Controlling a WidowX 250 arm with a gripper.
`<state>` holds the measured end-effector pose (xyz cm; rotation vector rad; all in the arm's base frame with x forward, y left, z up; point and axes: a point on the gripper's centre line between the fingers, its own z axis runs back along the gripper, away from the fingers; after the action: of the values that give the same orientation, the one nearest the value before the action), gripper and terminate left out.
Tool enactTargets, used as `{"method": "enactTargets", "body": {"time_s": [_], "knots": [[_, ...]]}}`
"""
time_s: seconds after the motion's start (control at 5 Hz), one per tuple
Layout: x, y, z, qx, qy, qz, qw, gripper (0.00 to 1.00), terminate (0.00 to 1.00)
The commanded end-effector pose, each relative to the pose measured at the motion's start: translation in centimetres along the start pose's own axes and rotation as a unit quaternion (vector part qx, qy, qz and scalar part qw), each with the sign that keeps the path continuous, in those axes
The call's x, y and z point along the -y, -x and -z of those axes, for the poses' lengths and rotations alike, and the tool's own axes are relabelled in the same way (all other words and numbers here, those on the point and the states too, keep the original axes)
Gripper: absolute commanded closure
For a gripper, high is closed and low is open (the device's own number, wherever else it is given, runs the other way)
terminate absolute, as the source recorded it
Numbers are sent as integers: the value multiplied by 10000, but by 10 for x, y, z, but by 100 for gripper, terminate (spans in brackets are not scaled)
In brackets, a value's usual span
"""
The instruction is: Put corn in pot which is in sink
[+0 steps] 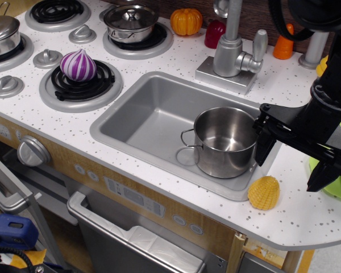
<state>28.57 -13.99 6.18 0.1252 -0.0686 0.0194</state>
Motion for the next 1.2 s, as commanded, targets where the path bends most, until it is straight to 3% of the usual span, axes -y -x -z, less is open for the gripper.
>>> {"method": "enactTargets", "body": {"time_s": [0.0,0.6,1.0], "knots": [[0,0,0,0,0,0,10000,0,0],[-8,-10,25,378,-61,130,9992,0,0],[-9,-9,43,538,314,-14,9981,0,0]]}}
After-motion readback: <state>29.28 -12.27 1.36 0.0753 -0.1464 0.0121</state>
